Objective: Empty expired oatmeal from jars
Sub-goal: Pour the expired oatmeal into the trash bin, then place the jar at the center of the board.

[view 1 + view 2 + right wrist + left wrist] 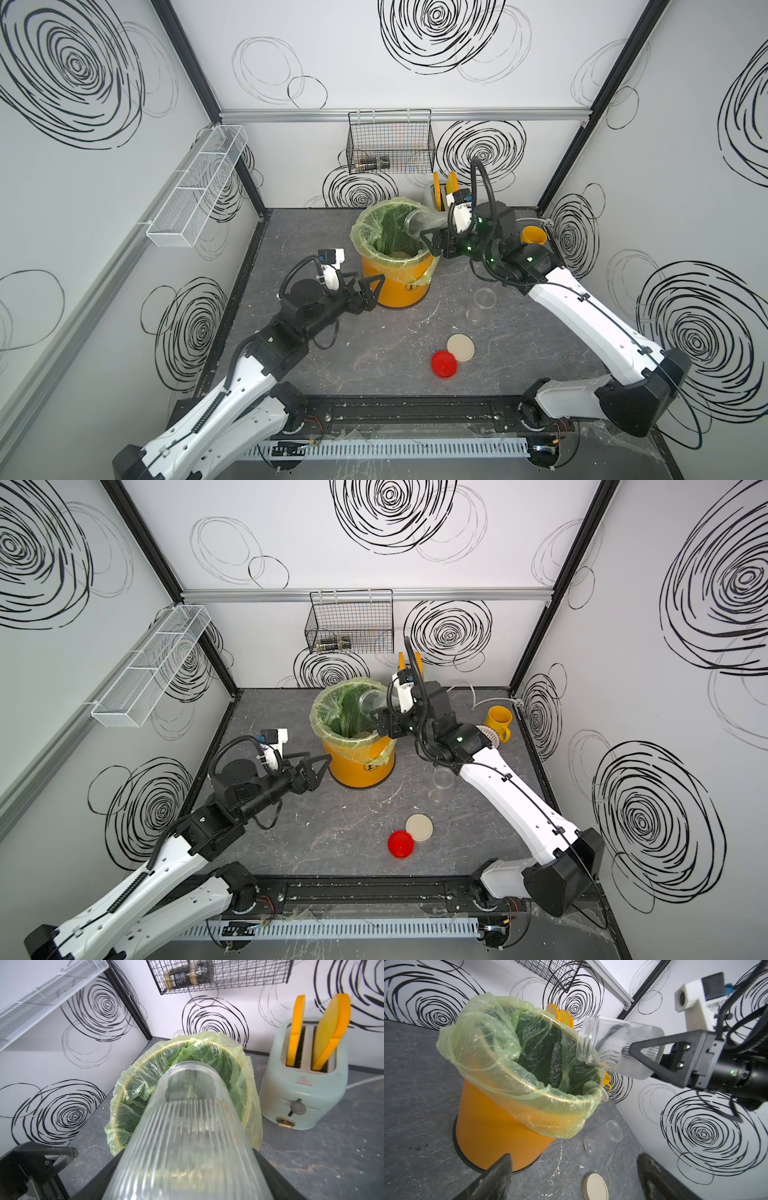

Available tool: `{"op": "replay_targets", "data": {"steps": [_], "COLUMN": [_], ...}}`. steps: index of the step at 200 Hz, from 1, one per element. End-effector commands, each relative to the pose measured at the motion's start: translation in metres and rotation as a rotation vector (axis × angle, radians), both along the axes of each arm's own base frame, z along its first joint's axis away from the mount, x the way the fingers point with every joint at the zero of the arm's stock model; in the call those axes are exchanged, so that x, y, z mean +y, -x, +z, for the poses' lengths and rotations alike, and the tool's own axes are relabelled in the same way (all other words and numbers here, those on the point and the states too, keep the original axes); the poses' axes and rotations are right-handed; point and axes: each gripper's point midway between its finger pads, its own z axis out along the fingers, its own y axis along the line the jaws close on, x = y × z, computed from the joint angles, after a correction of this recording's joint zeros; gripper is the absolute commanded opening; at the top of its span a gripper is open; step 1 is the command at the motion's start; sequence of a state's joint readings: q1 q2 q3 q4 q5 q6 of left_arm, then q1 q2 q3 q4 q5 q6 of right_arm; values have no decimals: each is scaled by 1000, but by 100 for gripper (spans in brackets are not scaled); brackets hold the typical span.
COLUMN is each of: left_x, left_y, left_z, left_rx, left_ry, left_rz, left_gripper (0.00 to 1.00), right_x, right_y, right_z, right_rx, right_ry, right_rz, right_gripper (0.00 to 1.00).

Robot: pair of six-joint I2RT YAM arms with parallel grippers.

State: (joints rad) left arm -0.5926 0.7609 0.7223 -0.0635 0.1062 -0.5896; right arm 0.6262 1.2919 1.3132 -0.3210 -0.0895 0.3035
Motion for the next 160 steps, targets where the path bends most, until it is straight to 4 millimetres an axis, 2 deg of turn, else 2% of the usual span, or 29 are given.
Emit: {"op": "replay_targets", "data": {"steps": [1,38,93,137,160], "left_x": [-9,-18,-33,-63,-80], "left_y": [5,13,35,62,75], "left_z": [30,45,93,116,122], "left_rx": [-41,-3,9,28,9], "left_ry": [33,67,233,322,322], "left_rz": [-72,-135,-271,-405,-441], "left_gripper": [96,96,96,96,96], "right_x": [0,-9,-29,-39,-39], "right_y": [22,42,92,131,142], "right_z": [83,87,89,86,82], "right_rx": [-351,-494,-772,-963,-1007], "right_ry": [-196,-241,-313,-366,-393], "right_rz": [95,139,199,242,252], "right_gripper": [0,0,0,0,0]}}
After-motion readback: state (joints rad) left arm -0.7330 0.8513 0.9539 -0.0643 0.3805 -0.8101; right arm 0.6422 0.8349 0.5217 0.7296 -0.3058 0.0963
